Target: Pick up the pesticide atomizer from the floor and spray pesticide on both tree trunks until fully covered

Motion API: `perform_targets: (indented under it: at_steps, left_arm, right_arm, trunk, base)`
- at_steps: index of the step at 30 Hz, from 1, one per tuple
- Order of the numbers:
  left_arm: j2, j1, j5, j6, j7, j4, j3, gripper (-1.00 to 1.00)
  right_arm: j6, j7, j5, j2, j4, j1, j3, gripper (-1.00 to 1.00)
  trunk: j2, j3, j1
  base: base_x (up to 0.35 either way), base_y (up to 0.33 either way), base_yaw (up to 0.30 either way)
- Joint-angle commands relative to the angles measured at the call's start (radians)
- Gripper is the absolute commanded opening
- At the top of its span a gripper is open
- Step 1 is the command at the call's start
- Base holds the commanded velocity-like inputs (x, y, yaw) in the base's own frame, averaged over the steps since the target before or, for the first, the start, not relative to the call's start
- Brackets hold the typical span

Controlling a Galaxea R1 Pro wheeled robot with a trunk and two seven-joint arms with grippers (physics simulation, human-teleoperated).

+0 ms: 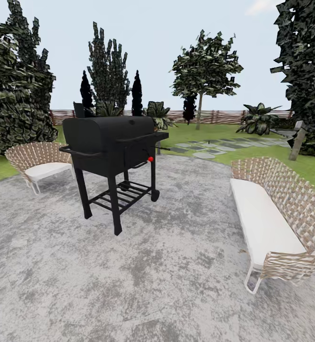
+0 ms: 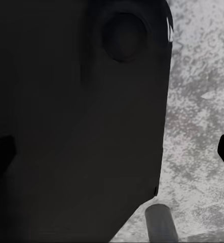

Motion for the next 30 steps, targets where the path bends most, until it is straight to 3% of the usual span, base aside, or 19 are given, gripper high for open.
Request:
perform_targets:
  at_steps: [1,12,30]
  left_arm:
    - [0.0,0.0,0.0,0.0,0.0,0.0,0.0,1.0]
    - [-0.002,0.0,-0.002,-0.001,-0.003,0.0,0.0,1.0]
    - [0.023,-0.027,-0.002,-0.087,0.001,-0.101,0.001,1.0]
  right_arm:
    - [0.0,0.0,0.0,0.0,0.0,0.0,0.0,1.0]
    - [0.0,-0.004,0.003,0.051,-0.043,-0.02,0.002,1.0]
    - [-0.088,-0.006,0.003,0.042,-0.098,-0.023,0.0,1.0]
  trunk:
    - [0.0,0.0,0.0]
    - [0.0,0.0,0.0]
    - [0.0,0.0,0.0]
  base:
    - [0.0,0.0,0.0]
    - [0.0,0.0,0.0]
    - [0.0,0.0,0.0]
